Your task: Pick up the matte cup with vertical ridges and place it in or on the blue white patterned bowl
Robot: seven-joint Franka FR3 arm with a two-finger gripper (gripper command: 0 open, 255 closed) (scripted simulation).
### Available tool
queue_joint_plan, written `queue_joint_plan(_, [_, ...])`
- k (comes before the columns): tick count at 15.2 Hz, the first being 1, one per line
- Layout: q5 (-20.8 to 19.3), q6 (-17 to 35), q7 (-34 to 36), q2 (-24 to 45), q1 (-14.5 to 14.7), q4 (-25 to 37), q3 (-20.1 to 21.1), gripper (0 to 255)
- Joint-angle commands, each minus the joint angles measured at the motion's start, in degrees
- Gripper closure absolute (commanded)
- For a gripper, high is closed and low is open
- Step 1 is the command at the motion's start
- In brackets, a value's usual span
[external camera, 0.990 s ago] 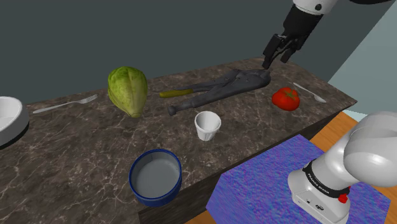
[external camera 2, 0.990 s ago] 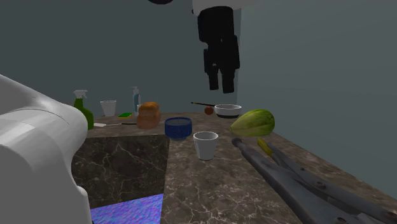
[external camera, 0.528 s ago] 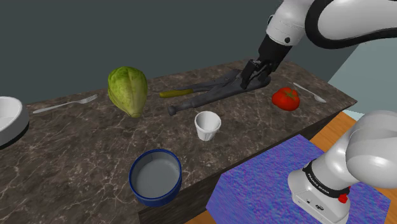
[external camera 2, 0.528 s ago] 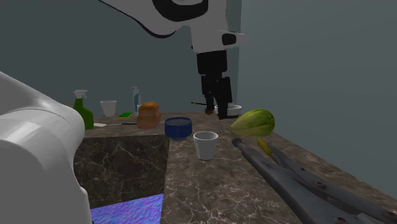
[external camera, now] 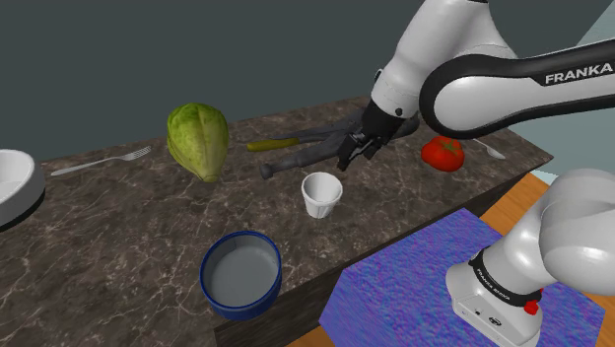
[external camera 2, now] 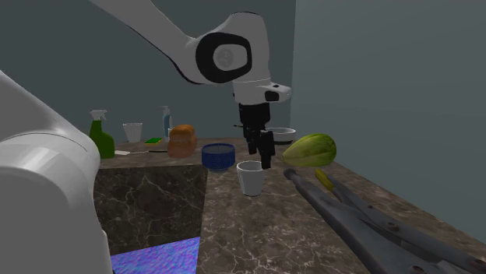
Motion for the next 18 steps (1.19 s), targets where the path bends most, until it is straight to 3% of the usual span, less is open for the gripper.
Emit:
queue_joint_plan(1, [1.7,4.5,0.6,3.0,1.5,-0.4,1.4,0])
queue_joint_plan(10, [3.3,14.9,0.5,11.6,2.6,-1.8,3.1,0])
queue_joint_plan(18, [3.3,14.9,0.5,11.6,2.6,-1.8,3.1,0])
